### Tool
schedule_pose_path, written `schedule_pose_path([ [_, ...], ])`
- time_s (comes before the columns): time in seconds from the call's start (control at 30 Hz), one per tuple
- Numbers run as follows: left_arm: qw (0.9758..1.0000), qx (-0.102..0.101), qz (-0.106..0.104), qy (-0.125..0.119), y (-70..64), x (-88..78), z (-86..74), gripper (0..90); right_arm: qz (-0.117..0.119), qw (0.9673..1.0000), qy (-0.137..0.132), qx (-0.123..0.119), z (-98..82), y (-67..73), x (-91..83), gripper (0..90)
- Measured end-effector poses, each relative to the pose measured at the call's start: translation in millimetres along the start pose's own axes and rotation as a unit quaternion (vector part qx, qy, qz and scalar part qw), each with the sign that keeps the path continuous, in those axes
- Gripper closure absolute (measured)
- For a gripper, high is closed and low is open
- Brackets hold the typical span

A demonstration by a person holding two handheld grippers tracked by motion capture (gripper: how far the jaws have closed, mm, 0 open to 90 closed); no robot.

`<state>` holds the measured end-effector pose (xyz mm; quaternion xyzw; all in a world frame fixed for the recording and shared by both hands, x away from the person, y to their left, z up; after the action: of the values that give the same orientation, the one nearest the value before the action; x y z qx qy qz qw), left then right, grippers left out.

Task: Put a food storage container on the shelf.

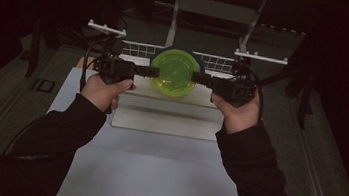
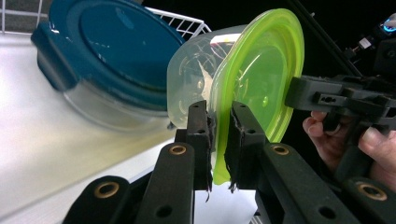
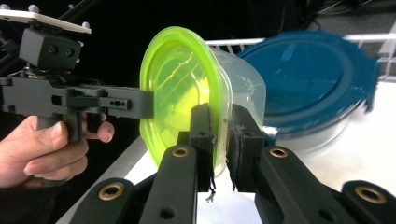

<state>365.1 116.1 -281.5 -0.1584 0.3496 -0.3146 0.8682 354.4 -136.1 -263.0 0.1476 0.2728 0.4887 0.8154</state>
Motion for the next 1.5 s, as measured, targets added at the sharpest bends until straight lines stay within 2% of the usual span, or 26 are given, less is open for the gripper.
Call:
schedule_pose_path([
  [0.17, 1.0, -0.004, 0.001, 0.006, -0.3, 8.4, 17.3, 79.8, -0.009, 0.9999, -0.008, 0.007, 16.2, -8.6, 0.6, 81.4],
  [0.43, 0.9997, -0.02, 0.007, 0.011, 5.2, 23.9, 32.5, 79.8, -0.021, 0.9994, -0.011, 0.024, 31.0, -25.5, 5.6, 81.3],
  [0.57, 0.9994, -0.031, 0.001, 0.015, 10.0, 29.3, 35.2, 79.6, -0.026, 0.999, -0.012, 0.034, 34.4, -32.2, 8.9, 81.2],
  [0.7, 0.9992, -0.034, 0.008, 0.018, 14.2, 32.1, 35.7, 79.4, -0.02, 0.9986, -0.008, 0.048, 35.9, -40.0, 14.0, 81.1],
  [0.77, 0.9991, -0.038, -0.001, 0.018, 16.2, 32.7, 35.7, 79.0, -0.018, 0.9986, -0.007, 0.049, 36.0, -42.4, 15.6, 81.0],
  [0.97, 0.9991, -0.04, -0.004, 0.012, 16.6, 34.2, 39.0, 76.3, -0.012, 0.9979, 0.005, 0.064, 40.5, -48.3, 17.6, 79.5],
  [1.13, 0.9991, -0.042, 0.001, 0.009, 15.8, 37.1, 43.8, 74.6, -0.021, 0.997, 0.009, 0.074, 45.9, -58.1, 21.8, 76.6],
  [1.3, 0.999, -0.043, 0.011, 0.006, 15.9, 39.7, 46.8, 72.1, -0.017, 0.9953, 0.005, 0.095, 50.7, -66.9, 25.8, 74.8],
  [1.5, 0.9984, -0.054, 0.015, -0.002, 23.0, 43.9, 49.4, 62.6, -0.028, 0.9956, 0.01, 0.089, 58.4, -71.6, 31.4, 66.0],
])
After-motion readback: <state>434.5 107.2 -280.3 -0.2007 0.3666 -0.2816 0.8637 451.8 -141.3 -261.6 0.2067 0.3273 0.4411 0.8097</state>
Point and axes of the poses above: each handheld gripper's, and its own axes: x roughly forward along the jaws, z roughly out of its top, y roughly to its left, the point moved 3 cm from there along x, roughly forward along the jaws, and after that the axes turned 13 degrees about z, right-handed, at the moved point
